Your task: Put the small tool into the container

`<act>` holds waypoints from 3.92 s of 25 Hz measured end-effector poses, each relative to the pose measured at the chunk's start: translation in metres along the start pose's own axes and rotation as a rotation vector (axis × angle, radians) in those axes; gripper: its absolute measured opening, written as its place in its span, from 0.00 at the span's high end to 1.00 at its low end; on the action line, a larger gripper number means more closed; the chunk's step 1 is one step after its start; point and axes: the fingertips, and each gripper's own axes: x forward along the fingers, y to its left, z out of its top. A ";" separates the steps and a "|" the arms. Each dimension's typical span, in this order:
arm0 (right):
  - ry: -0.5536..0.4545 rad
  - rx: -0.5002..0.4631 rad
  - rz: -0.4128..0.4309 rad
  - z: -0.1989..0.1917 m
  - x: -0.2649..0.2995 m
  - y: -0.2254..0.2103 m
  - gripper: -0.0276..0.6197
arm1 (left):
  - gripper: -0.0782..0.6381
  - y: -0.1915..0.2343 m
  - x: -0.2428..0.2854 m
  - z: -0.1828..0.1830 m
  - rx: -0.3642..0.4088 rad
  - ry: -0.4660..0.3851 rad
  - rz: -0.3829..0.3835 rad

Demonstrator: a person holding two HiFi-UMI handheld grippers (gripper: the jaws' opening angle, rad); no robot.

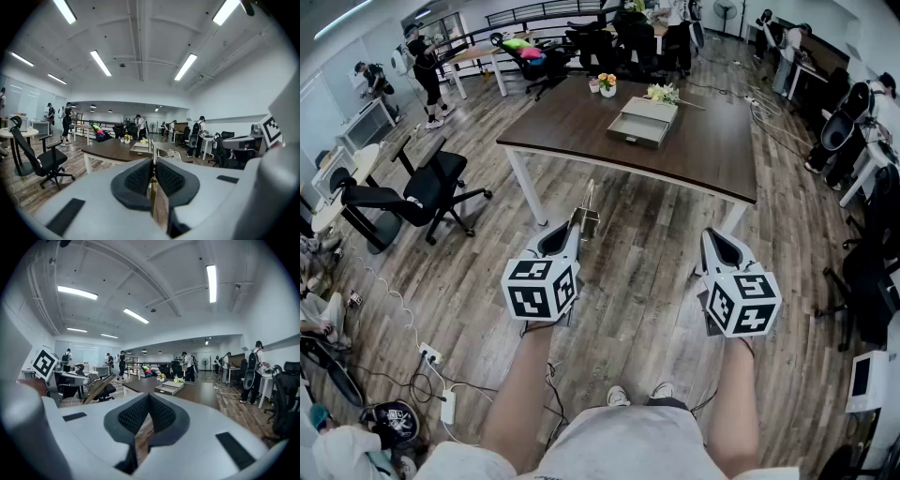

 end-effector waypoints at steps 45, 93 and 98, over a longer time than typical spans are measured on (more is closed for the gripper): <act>0.063 0.028 0.147 0.005 0.265 -0.130 0.95 | 0.86 0.045 0.268 0.026 -0.042 0.071 0.079; 0.088 0.037 0.166 0.022 0.447 -0.191 0.95 | 0.86 0.108 0.452 0.071 0.005 0.091 0.063; 0.098 0.039 0.125 0.029 0.479 -0.188 0.95 | 0.86 0.132 0.486 0.078 0.005 0.101 0.013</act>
